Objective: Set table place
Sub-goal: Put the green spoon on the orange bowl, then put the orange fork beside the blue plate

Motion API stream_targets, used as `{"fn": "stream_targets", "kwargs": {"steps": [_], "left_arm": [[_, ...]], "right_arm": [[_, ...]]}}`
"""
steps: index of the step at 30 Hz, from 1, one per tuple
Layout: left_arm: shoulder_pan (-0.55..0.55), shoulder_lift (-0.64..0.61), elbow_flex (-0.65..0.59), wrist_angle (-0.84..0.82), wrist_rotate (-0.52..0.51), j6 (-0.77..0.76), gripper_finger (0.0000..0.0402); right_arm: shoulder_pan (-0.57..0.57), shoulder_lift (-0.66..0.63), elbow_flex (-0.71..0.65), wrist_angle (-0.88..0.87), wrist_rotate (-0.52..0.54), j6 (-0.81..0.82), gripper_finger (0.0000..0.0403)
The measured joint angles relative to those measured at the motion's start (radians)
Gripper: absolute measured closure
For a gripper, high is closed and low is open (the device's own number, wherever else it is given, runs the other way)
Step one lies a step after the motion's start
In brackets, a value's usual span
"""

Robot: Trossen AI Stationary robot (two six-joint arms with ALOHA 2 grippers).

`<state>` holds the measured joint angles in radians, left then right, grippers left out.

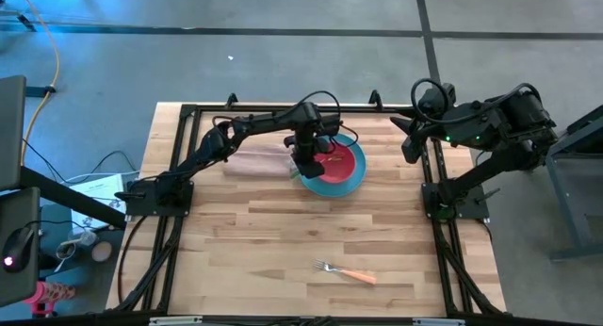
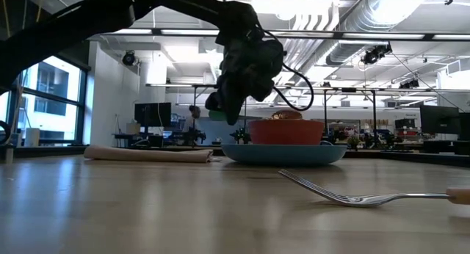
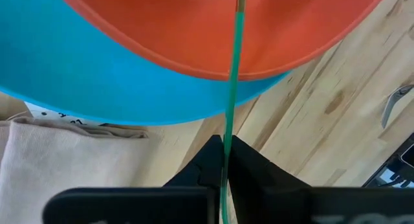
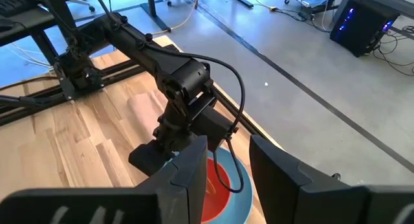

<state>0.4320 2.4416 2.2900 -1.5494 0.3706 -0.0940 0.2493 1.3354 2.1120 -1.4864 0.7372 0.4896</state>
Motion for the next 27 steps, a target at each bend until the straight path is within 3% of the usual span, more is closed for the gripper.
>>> {"fn": "stream_targets", "kwargs": {"steps": [15,21,27], "left_arm": [[0.0,-0.018,0.062,0.054,-0.047,-0.003,0.0287],[-0.005,-0.075,0.064,0.011,-0.124,0.021,0.0262],[-0.094,-0.194,0.065,-0.013,-0.285,0.018,0.0262]], "right_arm": [[0.0,0.0,0.0,0.0,-0.001,-0.012,0.0295],[0.0,0.0,0.0,-0.002,-0.001,-0.012,0.0295],[0.0,0.0,0.0,-0.026,0.0,-0.01,0.0295]]}}
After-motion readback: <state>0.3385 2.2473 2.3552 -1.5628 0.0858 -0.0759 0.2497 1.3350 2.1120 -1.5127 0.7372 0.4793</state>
